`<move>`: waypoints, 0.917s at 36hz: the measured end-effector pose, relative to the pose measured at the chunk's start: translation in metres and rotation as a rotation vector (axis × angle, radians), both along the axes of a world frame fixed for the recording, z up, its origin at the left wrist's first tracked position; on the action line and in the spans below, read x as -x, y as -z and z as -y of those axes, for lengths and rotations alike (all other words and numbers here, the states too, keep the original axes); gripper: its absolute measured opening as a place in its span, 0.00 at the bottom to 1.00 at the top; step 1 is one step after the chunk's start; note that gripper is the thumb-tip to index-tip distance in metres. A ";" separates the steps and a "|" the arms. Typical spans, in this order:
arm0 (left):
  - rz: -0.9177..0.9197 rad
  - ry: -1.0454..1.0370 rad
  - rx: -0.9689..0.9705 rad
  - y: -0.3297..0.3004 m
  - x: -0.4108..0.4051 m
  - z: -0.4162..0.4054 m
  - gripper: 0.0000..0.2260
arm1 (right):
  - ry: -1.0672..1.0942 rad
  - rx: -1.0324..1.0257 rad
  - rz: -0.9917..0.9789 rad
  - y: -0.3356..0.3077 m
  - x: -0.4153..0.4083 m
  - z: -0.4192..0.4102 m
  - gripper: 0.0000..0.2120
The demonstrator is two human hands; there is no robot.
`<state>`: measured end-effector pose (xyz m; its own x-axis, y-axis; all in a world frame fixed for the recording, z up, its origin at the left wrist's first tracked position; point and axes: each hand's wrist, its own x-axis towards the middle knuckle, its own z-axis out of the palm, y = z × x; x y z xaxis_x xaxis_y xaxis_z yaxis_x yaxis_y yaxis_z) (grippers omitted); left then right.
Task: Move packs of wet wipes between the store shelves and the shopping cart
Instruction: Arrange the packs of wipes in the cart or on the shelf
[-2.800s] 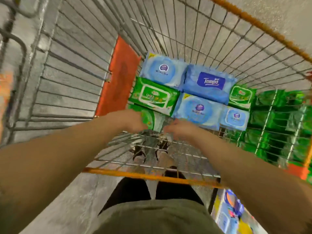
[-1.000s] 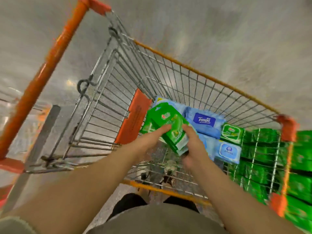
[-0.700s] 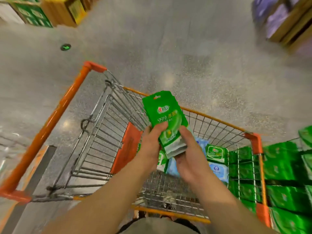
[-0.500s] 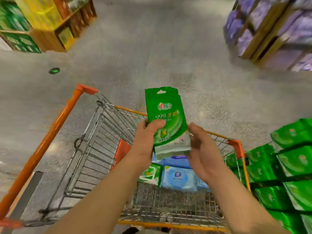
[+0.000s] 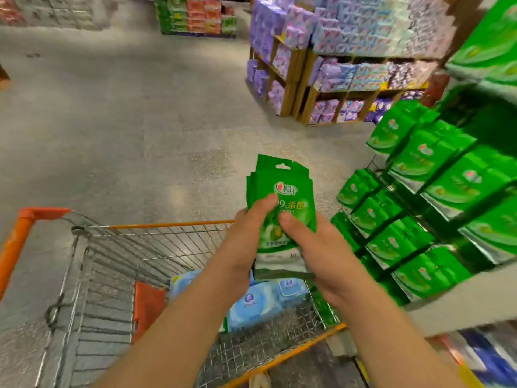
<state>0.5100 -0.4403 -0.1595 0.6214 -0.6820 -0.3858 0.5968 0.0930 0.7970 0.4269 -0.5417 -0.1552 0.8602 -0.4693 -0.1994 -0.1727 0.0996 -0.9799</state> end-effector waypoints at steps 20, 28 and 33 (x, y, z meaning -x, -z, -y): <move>0.123 0.651 0.026 -0.067 0.237 0.098 0.15 | 0.744 -0.067 0.096 -0.045 0.272 0.048 0.20; 0.083 0.894 0.012 -0.078 0.396 0.135 0.15 | 1.013 -0.019 0.108 -0.060 0.441 0.052 0.12; 0.069 1.075 0.014 -0.084 0.481 0.152 0.16 | 1.142 -0.072 0.152 -0.060 0.526 0.044 0.12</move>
